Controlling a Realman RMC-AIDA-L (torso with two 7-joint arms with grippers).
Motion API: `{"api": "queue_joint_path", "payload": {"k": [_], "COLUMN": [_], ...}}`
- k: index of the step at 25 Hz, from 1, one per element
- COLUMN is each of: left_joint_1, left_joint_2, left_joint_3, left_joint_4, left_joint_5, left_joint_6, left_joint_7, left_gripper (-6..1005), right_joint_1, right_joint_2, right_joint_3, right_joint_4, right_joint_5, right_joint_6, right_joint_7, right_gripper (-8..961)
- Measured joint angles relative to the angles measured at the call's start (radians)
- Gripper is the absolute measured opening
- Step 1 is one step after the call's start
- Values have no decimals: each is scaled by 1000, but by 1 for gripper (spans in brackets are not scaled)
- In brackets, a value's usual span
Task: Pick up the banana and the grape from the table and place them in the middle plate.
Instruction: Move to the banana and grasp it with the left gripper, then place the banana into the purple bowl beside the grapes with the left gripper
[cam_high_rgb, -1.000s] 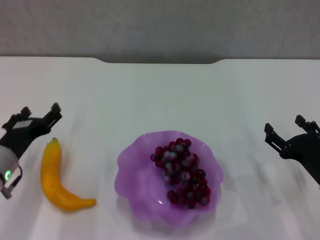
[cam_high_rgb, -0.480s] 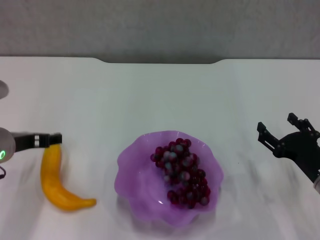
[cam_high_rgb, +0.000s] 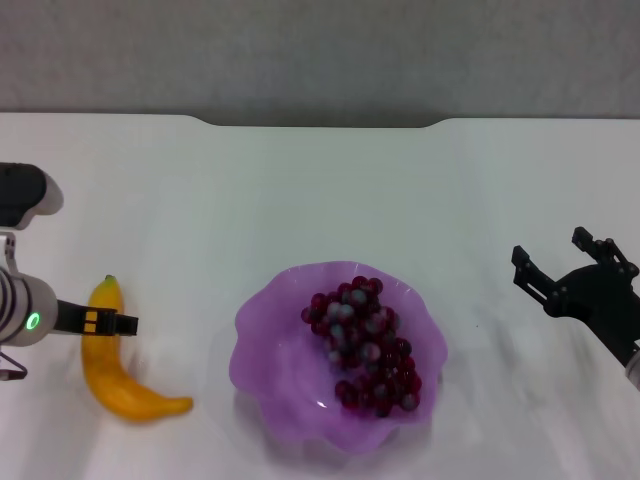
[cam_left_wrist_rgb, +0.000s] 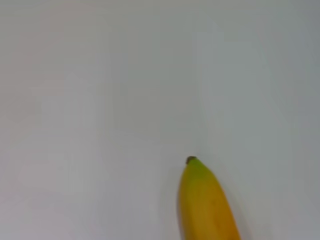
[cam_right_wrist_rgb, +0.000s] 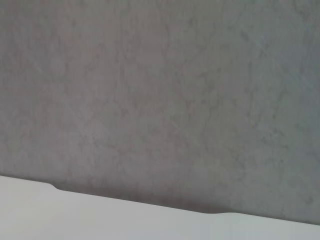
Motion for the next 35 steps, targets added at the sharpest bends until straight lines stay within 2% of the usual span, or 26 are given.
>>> {"api": "queue_joint_path", "payload": {"k": [5,11,26,31,35], "left_joint_1": [-15,-52,-50,-51,-42], "left_joint_2": [0,1,1,5,11], "left_joint_3": [22,16,22,17,-19], "left_joint_4": [38,143,155,144,21], "left_joint_5": [-4,-7,-7,-4,-5], "left_joint_6": [29,71,100,95,0], "left_joint_7": [-27,-32,-37,-34,24], "left_gripper": [844,812,733,536,511], "right_joint_1": [0,0,0,0,-3], "right_joint_2": [-1,-1,0,0,0], "right_joint_3": [0,0,0,0,-1], "right_joint_4": [-1,0,1,1,-3], "right_joint_5": [1,0,0,1,0], "right_joint_6": [0,0,0,-1,-1], "right_joint_7": [0,0,0,0,0], "right_gripper": [883,882,882,882,882]}}
